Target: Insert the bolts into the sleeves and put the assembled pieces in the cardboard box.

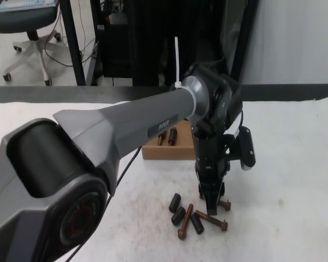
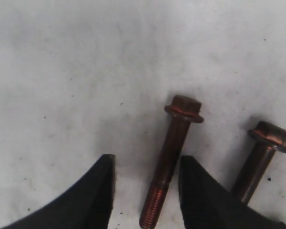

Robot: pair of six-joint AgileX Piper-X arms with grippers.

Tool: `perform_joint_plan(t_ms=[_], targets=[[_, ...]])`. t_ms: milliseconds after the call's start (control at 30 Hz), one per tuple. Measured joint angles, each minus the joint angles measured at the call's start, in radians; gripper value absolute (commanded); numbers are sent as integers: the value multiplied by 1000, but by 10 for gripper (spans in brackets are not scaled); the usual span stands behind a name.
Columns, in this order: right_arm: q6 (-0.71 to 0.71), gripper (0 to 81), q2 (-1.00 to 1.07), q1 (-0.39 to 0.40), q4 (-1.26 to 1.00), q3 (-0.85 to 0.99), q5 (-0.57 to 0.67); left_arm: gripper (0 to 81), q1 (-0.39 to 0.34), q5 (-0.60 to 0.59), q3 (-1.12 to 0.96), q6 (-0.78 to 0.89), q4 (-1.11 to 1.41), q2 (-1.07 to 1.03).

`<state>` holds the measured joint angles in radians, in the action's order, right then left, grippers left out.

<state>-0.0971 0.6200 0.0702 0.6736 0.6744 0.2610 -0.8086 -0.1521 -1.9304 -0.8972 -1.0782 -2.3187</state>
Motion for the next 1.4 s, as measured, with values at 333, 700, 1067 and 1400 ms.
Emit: perform_joint_plan(t_ms=[333, 700, 1067, 1400], targets=[[-8, 8, 0, 0, 0, 0, 0, 404, -24, 2, 1, 0, 0, -13], [-10, 8, 0, 0, 28, 0, 0, 401, -53, 19, 1, 0, 1, -15], [-23, 8, 0, 0, 39, 0, -3, 1, -60, 14, 1, 0, -9, -15], [-23, 8, -32, 0, 30, 2, -119, 1, -55, 281, 1, 154, 30, 20]])
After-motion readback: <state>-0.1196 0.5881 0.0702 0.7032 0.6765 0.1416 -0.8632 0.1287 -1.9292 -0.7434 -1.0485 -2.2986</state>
